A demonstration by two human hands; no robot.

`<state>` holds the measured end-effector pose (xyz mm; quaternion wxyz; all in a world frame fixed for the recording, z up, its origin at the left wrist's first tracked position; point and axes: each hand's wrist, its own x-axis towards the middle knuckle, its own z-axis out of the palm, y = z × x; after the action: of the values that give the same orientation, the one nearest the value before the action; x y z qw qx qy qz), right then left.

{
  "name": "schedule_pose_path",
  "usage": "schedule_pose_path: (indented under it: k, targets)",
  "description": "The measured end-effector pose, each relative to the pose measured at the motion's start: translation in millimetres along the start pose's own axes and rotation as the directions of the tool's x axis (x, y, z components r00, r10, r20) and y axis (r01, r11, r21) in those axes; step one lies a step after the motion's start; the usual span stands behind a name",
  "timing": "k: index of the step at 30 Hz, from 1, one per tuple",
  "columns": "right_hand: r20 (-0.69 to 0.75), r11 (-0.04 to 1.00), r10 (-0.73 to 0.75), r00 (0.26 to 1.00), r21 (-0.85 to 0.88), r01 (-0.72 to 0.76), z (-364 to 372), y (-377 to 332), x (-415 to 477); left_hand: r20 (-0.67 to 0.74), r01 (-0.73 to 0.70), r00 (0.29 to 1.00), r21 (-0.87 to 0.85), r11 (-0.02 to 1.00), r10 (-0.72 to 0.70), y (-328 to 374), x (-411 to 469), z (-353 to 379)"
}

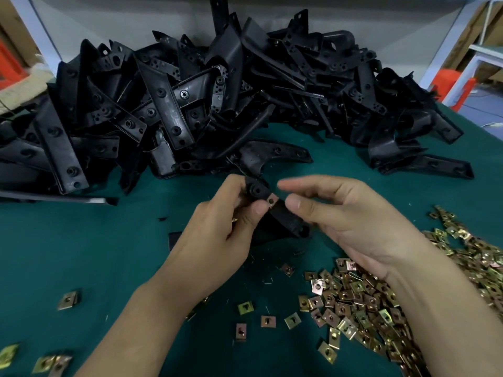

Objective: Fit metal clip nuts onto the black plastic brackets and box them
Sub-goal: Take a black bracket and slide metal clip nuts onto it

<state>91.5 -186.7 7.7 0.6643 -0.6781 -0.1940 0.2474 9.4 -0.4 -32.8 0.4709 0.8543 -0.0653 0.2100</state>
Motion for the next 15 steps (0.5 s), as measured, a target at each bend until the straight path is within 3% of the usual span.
schedule_pose_path:
  k: [3, 5, 15]
  targets:
    - [-0.154, 0.994, -0.005, 0.988, 0.106, 0.022, -4.2, 0.7, 1.2, 0.003, 0.06, 0.998, -0.026, 0.998, -0.06, -2.2, -3.3, 1.2]
    - [-0.181, 0.992, 0.026, 0.983, 0.129, -0.002, -7.1, 1.9, 1.3, -0.011, 0.064, 0.998, -0.023, 0.998, -0.064, -0.9, -2.4, 1.3]
    - [-0.056, 0.969, 0.047, 0.997, 0.244, -0.032, -7.3, 2.4, 0.5, -0.121, 0.045, 0.991, -0.072, 0.996, -0.054, 8.6, 1.0, 0.6]
